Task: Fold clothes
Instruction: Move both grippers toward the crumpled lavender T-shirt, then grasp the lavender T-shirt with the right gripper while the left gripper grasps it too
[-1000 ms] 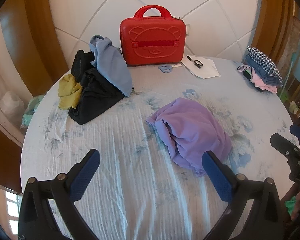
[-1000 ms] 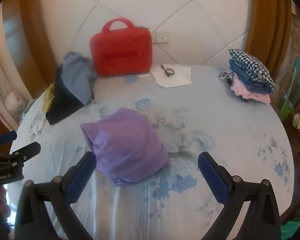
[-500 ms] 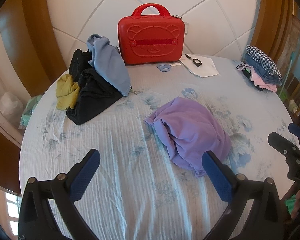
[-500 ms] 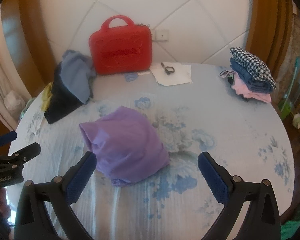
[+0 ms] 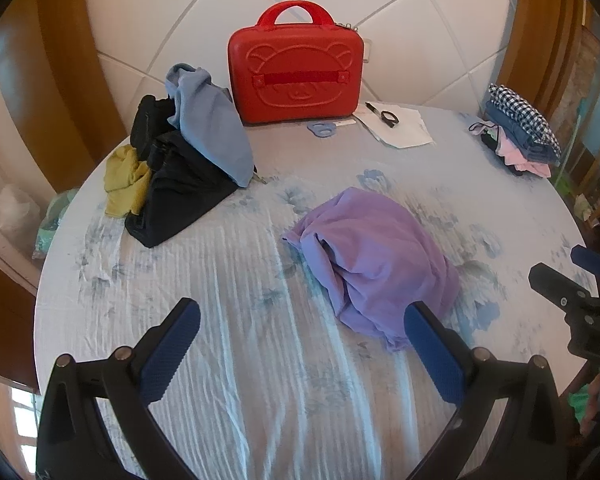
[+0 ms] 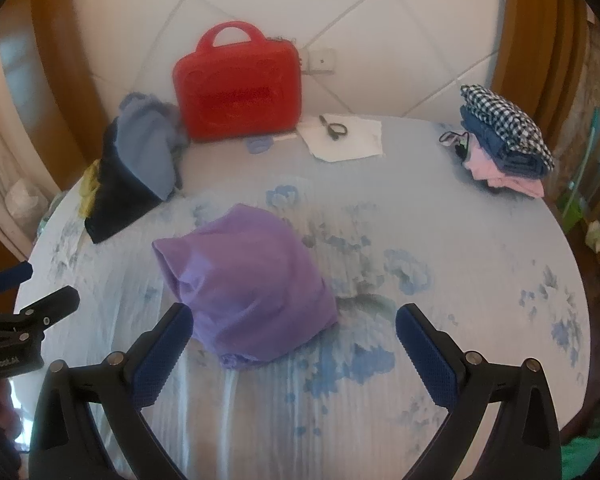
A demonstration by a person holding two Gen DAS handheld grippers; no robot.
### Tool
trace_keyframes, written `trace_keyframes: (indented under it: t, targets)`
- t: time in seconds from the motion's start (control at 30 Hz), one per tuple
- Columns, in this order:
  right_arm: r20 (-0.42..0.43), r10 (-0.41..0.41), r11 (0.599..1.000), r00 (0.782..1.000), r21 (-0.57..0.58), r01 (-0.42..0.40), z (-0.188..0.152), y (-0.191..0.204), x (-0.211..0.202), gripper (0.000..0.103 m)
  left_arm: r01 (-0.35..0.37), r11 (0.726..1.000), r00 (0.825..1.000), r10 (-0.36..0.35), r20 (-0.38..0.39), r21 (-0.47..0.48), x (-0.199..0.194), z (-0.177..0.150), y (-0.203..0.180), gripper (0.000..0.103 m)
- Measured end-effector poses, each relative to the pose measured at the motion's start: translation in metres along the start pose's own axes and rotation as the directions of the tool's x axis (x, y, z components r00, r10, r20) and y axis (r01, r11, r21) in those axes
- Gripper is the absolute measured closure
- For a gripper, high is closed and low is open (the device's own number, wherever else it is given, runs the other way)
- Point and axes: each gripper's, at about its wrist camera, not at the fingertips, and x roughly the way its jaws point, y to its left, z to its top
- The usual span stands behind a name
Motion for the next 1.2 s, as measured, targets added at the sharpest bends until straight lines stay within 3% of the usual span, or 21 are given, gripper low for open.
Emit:
trace_keyframes:
  t: [0.3,0.57,0.73,0.77,0.83,0.87,0.93,0.97,1.03,1.07,1.13,1.2]
  targets:
    - [-0.060,0.051,0.998,0.997,0.027,-0.050,-0.005,-0.007,0.029,0.000,0.011,1.000,1.000,-0.012,-0.017,-0.025,0.029,0.003,0.015,0.000]
    - [-0.185,0.078,0.997,0.980,0.040,-0.072,-0.021,-0.010,0.093,0.000,0.074,0.997,0.994,-0.077,-0.077,-0.032,0.105,0.005,0.026,0.000]
    - [-0.250,0.125,0.992,0.960,0.015,-0.126,-0.034,0.003,0.124,0.000,0.060,0.998,0.993,-0.057,-0.103,0.022,0.154,0.012,0.008,0.002]
    - [-0.259,0.134,0.991,0.956,0.008,-0.137,-0.035,0.007,0.131,0.000,0.059,0.998,0.992,-0.055,-0.111,0.032,0.164,0.014,0.005,0.007]
    - [-0.279,0.146,0.988,0.949,-0.011,-0.155,-0.038,0.016,0.146,0.000,0.069,0.997,0.991,-0.064,-0.120,0.036,0.172,0.018,0.002,0.035]
    - [-0.291,0.148,0.987,0.945,-0.021,-0.161,-0.039,0.020,0.155,0.000,0.076,0.996,0.990,-0.071,-0.123,0.036,0.175,0.020,0.000,0.043]
    - [-0.318,0.142,0.985,0.937,-0.045,-0.164,-0.040,0.029,0.174,0.002,0.089,0.995,0.988,-0.084,-0.129,0.035,0.181,0.024,-0.004,0.082]
    - [-0.329,0.135,0.985,0.935,-0.058,-0.163,-0.040,0.033,0.182,0.006,0.096,0.995,0.987,-0.091,-0.132,0.035,0.184,0.026,-0.006,0.084]
    - [-0.339,0.119,0.985,0.933,-0.079,-0.155,-0.037,0.035,0.192,0.040,0.110,0.993,0.985,-0.104,-0.139,0.035,0.189,0.030,-0.010,0.093]
    - [-0.326,0.124,0.985,0.937,-0.075,-0.157,-0.031,0.033,0.191,0.046,0.110,0.993,0.987,-0.105,-0.125,0.040,0.186,0.034,-0.011,0.093]
    - [-0.281,0.131,0.986,0.951,-0.063,-0.155,-0.016,0.024,0.181,0.068,0.110,0.993,0.992,-0.106,-0.075,0.052,0.168,0.046,-0.009,0.093]
    - [-0.210,0.109,0.991,0.972,-0.059,-0.124,0.004,0.011,0.162,0.070,0.147,0.988,0.989,-0.146,-0.038,0.048,0.146,0.063,-0.003,0.093]
